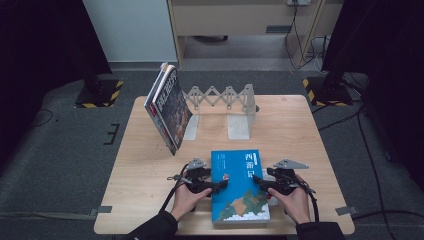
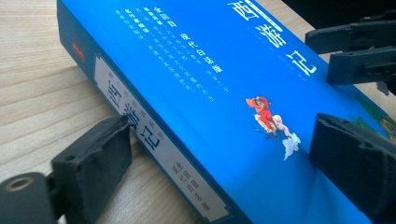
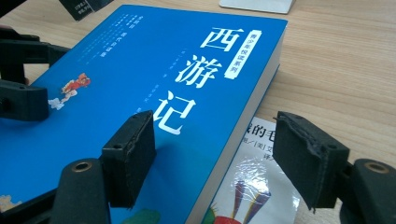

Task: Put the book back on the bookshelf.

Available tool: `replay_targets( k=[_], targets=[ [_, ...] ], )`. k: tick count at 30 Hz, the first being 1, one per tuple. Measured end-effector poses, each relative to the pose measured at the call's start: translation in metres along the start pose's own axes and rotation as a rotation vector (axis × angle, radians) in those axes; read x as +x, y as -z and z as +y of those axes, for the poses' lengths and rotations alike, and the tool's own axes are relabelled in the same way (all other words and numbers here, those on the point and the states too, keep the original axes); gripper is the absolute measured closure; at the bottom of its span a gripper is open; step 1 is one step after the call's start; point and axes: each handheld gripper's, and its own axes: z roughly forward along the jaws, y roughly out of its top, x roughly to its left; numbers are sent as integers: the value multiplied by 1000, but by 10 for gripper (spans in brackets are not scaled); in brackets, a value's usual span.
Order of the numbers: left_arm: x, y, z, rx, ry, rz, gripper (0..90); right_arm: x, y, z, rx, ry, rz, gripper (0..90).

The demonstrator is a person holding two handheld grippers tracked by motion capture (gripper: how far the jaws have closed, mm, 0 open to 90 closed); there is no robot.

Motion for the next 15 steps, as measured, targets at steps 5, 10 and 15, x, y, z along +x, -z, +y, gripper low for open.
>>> replay_targets(
  k=[5,10,15],
  targets=[
    [-1,-4,-1,-10,18,3,0,0,-3,-2,0,-41,30,299],
    [3,-6,-1,-1,60,-15,0,0,-5,-2,4,-55,44,303],
    [5,-6,-1,1,64,-22,0,0,-5,-3,4,-72,53,305]
  ],
)
